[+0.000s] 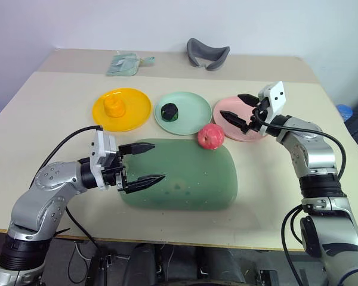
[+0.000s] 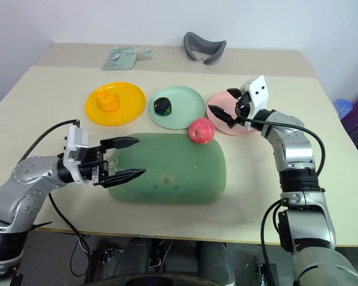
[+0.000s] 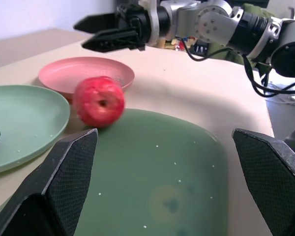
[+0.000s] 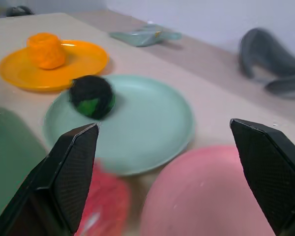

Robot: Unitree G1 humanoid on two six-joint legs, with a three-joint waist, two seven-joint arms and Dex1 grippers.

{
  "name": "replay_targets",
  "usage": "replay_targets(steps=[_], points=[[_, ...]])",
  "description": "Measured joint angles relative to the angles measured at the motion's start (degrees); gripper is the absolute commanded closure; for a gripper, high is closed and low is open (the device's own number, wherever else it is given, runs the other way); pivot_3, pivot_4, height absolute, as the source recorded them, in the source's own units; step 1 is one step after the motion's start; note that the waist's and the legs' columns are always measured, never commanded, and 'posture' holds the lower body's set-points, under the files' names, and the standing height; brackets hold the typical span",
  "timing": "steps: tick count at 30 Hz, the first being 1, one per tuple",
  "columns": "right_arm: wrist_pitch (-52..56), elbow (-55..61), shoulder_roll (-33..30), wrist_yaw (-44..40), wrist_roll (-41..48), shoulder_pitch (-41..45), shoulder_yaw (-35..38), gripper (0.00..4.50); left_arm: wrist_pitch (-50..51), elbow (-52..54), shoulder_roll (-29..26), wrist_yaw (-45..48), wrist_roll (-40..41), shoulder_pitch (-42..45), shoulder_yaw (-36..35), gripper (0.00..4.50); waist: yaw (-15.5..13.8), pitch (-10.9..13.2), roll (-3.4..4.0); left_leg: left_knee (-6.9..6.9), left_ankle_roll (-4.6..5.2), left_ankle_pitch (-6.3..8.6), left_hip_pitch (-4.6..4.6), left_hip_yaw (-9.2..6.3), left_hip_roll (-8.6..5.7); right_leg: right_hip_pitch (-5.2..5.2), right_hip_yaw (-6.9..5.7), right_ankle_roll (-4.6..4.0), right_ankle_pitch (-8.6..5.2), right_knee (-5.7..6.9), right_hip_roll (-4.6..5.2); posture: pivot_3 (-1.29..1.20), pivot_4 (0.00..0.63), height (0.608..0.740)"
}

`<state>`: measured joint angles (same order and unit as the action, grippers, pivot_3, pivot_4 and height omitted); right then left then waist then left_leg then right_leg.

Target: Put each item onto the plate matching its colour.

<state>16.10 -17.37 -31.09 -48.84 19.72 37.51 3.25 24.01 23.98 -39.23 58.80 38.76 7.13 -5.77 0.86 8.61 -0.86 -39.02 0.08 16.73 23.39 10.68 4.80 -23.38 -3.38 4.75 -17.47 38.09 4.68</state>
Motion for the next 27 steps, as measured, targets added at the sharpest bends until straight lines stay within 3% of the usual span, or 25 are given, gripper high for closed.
replay_targets(steps=[12, 27], points=[[10.42, 13.97, -0.14, -5.07, 4.23, -6.83, -2.5, 0.07, -0.51, -0.41, -0.04, 0.74, -0.64, 0.44, 0.43, 0.0, -0.07, 0.01, 0.02, -0.02, 0.0, 0.0, 0.0, 0.01, -0.01, 0.01, -0.01, 0.0, 0.01, 0.01, 0.01, 0.0, 0.15, 0.74], [4.27, 8.41, 3.39, -2.78, -1.63, -4.82, -6.48, 0.07, -0.56, -0.74, -0.16, 0.96, -1.03, 0.43, 0.54, 0.0, -0.03, 0.02, 0.04, -0.02, 0.0, 0.0, 0.0, 0.02, -0.01, -0.01, 0.0, 0.0, 0.0, 0.01, 0.0, 0.0, 0.15, 0.74]])
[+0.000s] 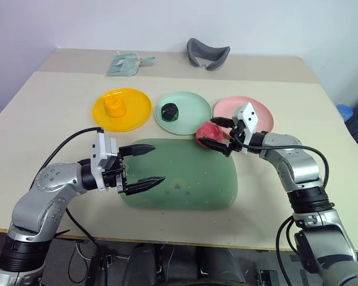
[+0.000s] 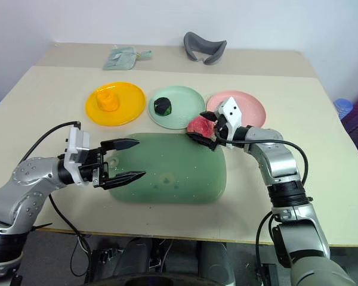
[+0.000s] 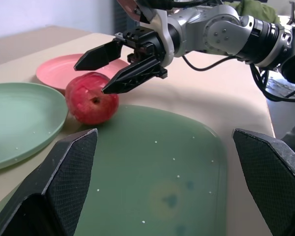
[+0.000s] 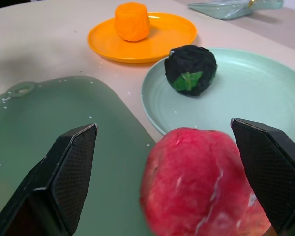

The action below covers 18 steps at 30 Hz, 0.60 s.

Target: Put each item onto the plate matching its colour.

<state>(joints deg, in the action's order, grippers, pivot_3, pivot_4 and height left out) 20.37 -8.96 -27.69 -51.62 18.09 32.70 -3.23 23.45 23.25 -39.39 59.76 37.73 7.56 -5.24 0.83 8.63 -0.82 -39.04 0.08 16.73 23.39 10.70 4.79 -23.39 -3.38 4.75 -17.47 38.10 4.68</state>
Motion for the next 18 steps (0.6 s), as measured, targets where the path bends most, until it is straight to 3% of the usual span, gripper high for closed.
replay_targets(steps=[18], points=[[-6.99, -8.87, 1.44, -0.97, -3.44, 1.92, -0.72, 0.07, 1.52, 2.74, -0.06, -2.53, 0.28, -1.03, -0.05, 0.0, 0.09, 0.0, 0.0, 0.0, 0.0, 0.0, -0.02, 0.0, 0.0, 0.03, 0.0, 0.0, 0.0, 0.0, 0.0, 0.0, 0.15, 0.74]])
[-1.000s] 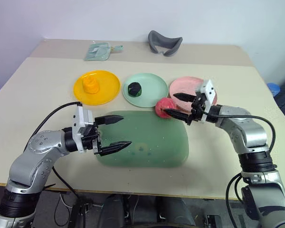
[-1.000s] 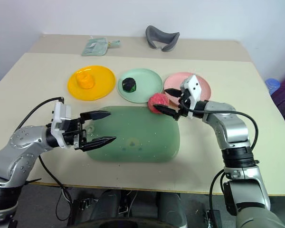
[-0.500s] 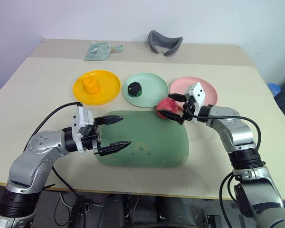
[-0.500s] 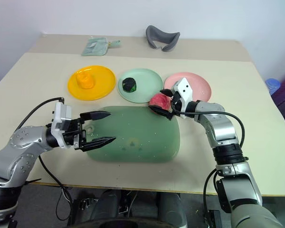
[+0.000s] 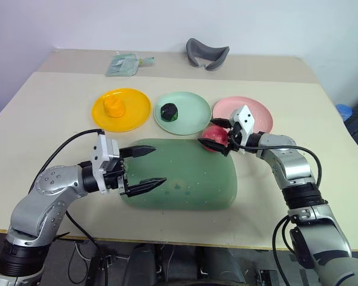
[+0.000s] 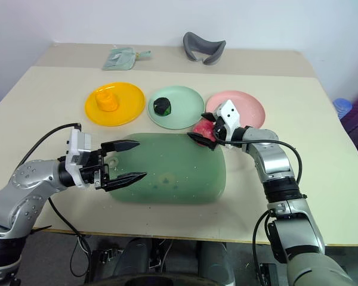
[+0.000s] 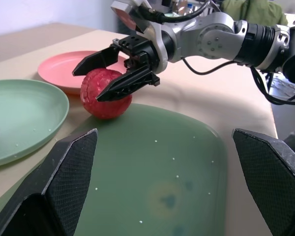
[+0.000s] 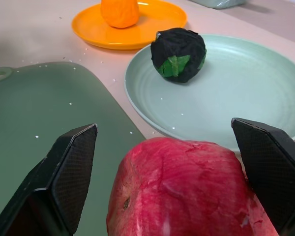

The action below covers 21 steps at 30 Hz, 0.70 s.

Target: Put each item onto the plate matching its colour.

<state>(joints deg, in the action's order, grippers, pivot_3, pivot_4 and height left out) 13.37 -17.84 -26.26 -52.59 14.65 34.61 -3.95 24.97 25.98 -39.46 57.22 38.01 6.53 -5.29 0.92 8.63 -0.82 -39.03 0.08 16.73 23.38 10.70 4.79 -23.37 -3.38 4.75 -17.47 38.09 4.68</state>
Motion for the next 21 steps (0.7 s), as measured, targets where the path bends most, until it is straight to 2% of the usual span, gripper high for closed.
replay_targets(steps=[8, 9, 10, 13, 21], points=[[-0.89, -1.03, 0.0, -0.09, -0.39, 0.0, 0.24, 0.07, 0.73, 0.03, 0.0, -0.09, 0.02, 0.02, 0.0, 0.0, 0.02, 0.0, 0.0, 0.0, 0.0, 0.0, 0.0, 0.0, 0.0, 0.0, 0.0, 0.0, 0.0, 0.0, 0.0, 0.0, 0.15, 0.74], [-0.92, -1.08, 0.0, -0.09, -0.4, 0.0, 0.28, 0.62, 0.75, 0.03, 0.01, -0.11, 0.02, 0.02, 0.0, 0.0, 0.02, 0.0, 0.0, 0.0, 0.0, 0.0, 0.0, 0.0, 0.0, 0.0, 0.0, 0.0, 0.0, 0.0, 0.0, 0.0, 0.15, 0.74], [-1.03, -1.09, 0.0, -0.09, -0.41, -0.01, 0.42, 0.92, 0.75, 0.04, 0.01, -0.12, 0.02, 0.03, 0.01, 0.0, 0.03, 0.0, 0.0, 0.0, 0.0, 0.0, 0.0, 0.0, 0.0, 0.0, 0.0, 0.0, 0.0, 0.0, 0.0, 0.0, 0.15, 0.74], [-1.29, -1.13, 0.01, -0.53, -0.43, -0.02, 0.54, 2.32, 0.78, 0.09, 0.02, -0.2, 0.03, 0.04, 0.02, 0.0, 0.03, 0.0, 0.0, 0.0, 0.0, 0.0, -0.01, 0.0, 0.0, 0.01, 0.0, 0.0, 0.0, 0.0, 0.0, 0.0, 0.15, 0.74], [-1.39, -1.05, 0.01, -0.68, -0.42, -0.05, 0.61, 2.41, 0.8, 0.1, 0.1, -0.5, 0.03, 0.04, 0.02, 0.0, 0.05, 0.0, 0.0, 0.0, 0.0, 0.0, -0.01, 0.0, 0.01, 0.01, 0.0, 0.0, 0.0, 0.0, 0.0, 0.0, 0.15, 0.74]])
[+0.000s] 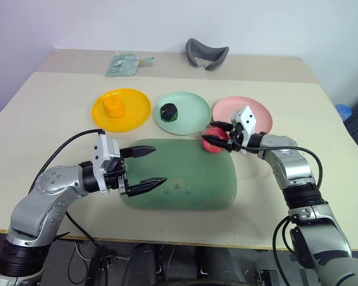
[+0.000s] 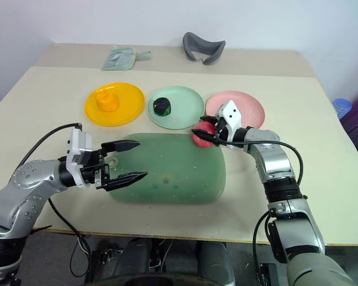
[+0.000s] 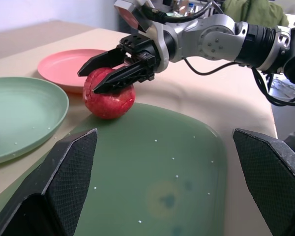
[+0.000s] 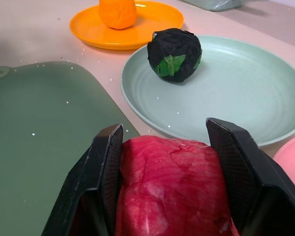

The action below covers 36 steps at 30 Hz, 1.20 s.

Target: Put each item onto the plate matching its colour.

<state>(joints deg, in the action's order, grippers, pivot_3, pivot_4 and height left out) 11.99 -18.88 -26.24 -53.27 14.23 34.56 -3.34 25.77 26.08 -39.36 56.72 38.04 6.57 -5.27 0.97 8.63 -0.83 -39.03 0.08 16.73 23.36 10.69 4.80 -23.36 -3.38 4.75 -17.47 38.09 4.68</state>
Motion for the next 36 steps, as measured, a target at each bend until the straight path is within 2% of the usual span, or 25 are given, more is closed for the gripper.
replay_targets(steps=[6, 9, 13, 17, 27, 31, 36], points=[[1.04, 1.41, 0.03, 0.07, 0.85, -0.55, 0.49, 2.41, 0.0, 0.0, 0.12, -0.14, 0.0, 0.05, 0.03, 0.0, -0.05, 0.0, 0.01, 0.0, 0.0, 0.0, 0.01, 0.0, 0.0, -0.01, 0.0, 0.0, 0.0, 0.0, 0.0, 0.0, 0.15, 0.74], [4.29, 3.54, 0.37, 0.12, 4.14, -0.78, 2.15, 2.41, 0.0, 0.0, 0.32, -0.47, 0.01, 0.14, 0.04, 0.0, -0.04, 0.04, 0.06, 0.0, 0.0, 0.0, 0.02, 0.0, 0.0, -0.02, 0.01, 0.0, 0.0, 0.0, 0.01, 0.0, 0.15, 0.74], [4.12, 2.74, 1.87, 4.03, 6.92, 3.93, 6.77, 2.41, 0.29, -0.02, 0.83, -0.71, 0.43, 0.37, 0.03, 0.0, 0.05, 0.07, 0.11, 0.0, 0.0, 0.0, 0.02, 0.01, 0.0, -0.04, 0.01, 0.0, 0.0, 0.02, 0.01, 0.0, 0.15, 0.74], [-3.29, -5.94, 2.1, 10.7, 4.59, 12.45, 10.72, 2.41, 1.54, -0.02, 1.04, -0.88, 1.74, 1.06, -0.02, 0.0, 0.03, 0.09, 0.14, 0.05, 0.0, 0.0, 0.02, 0.03, -0.01, -0.05, 0.01, 0.0, 0.0, -0.01, 0.0, 0.0, 0.15, 0.74], [-21.42, -40.6, 1.72, 21.41, -4.5, 20.8, 11.2, 2.41, 1.58, -0.2, 2.02, -2.04, 3.01, 3.27, -0.19, 0.0, 0.43, 0.27, 0.44, 0.05, -0.01, -0.01, 0.03, 0.11, -0.02, -0.09, 0.06, 0.0, 0.0, 0.0, -0.01, 0.0, 0.15, 0.74], [-25.69, -47.07, 1.6, 23.46, -6.22, 22.69, 11.47, 2.41, 1.52, -0.22, 2.24, -2.18, 2.99, 3.23, -0.19, 0.0, 0.99, 0.29, 0.47, 0.05, -0.01, -0.01, 0.03, 0.1, -0.01, -0.08, 0.07, 0.01, 0.0, 0.0, 0.0, 0.0, 0.15, 0.74], [-27.88, -50.13, 1.59, 23.41, -7.14, 23.33, 11.6, 0.03, 1.4, -0.22, 2.35, -2.24, 2.89, 3.21, -0.19, 0.0, 1.58, 0.29, 0.47, 0.06, -0.02, -0.01, 0.03, 0.09, 0.01, -0.08, 0.07, 0.01, 0.0, 0.01, -0.01, 0.0, 0.15, 0.74]])
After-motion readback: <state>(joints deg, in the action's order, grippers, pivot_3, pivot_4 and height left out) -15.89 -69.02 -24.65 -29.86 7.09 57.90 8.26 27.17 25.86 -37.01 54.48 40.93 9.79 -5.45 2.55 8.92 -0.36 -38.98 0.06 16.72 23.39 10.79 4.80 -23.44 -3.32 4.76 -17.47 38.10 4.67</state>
